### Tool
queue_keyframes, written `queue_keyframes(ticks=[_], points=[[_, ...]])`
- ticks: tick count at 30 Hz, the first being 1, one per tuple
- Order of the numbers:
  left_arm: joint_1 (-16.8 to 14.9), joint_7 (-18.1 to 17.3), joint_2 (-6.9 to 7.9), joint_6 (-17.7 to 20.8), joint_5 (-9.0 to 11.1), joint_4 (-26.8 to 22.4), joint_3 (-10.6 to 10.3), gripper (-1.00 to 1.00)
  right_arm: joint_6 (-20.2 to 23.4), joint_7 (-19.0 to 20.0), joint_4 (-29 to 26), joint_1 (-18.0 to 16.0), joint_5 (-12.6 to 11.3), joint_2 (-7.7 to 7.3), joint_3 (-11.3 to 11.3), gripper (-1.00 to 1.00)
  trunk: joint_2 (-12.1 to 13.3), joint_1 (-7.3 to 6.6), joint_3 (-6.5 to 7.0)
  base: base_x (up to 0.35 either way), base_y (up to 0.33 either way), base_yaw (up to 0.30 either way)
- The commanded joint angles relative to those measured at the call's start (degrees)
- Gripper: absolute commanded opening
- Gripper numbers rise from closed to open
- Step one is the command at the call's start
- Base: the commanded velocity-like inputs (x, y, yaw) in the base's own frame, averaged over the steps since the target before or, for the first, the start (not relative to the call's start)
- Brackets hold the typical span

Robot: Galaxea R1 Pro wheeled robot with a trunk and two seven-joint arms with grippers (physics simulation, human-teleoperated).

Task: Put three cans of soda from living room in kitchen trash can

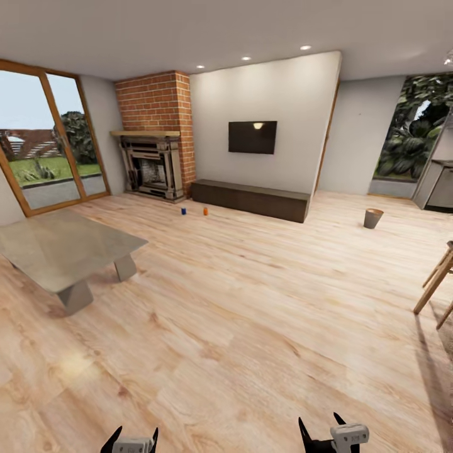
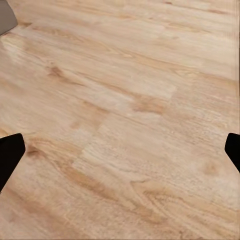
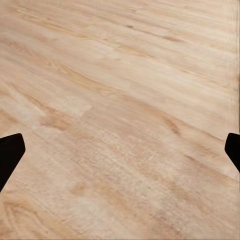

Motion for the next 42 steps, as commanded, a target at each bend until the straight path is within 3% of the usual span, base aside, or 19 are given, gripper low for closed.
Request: queue_keyframes(ticks=[1, 17, 27, 42], points=[[0.0, 0.0, 0.00, 0.0, 0.0, 0.0, 0.0, 1.00, 0.0, 0.0, 0.0, 0.0, 0.0, 0.01, 0.0, 1.00, 0.0, 0.00, 0.02, 0.225, 0.200, -0.216], [0.0, 0.0, 0.00, 0.0, 0.0, 0.1, 0.0, 1.00, 0.0, -0.1, 0.1, 0.0, 0.0, 0.12, 0.3, 1.00, 0.0, 0.00, 0.05, 0.225, 0.199, -0.034], [0.0, 0.0, 0.00, 0.0, 0.0, 0.1, 0.0, 1.00, -0.1, -0.1, 0.4, 0.0, 0.0, 0.11, 0.3, 1.00, 0.0, 0.00, 0.12, 0.207, 0.163, -0.194], [0.0, 0.0, -0.04, 0.0, -0.1, -0.1, 0.0, 1.00, -0.1, -0.1, 0.7, 0.0, 0.0, 0.03, 0.1, 1.00, 0.0, 0.00, 0.52, 0.106, -0.186, -0.250]])
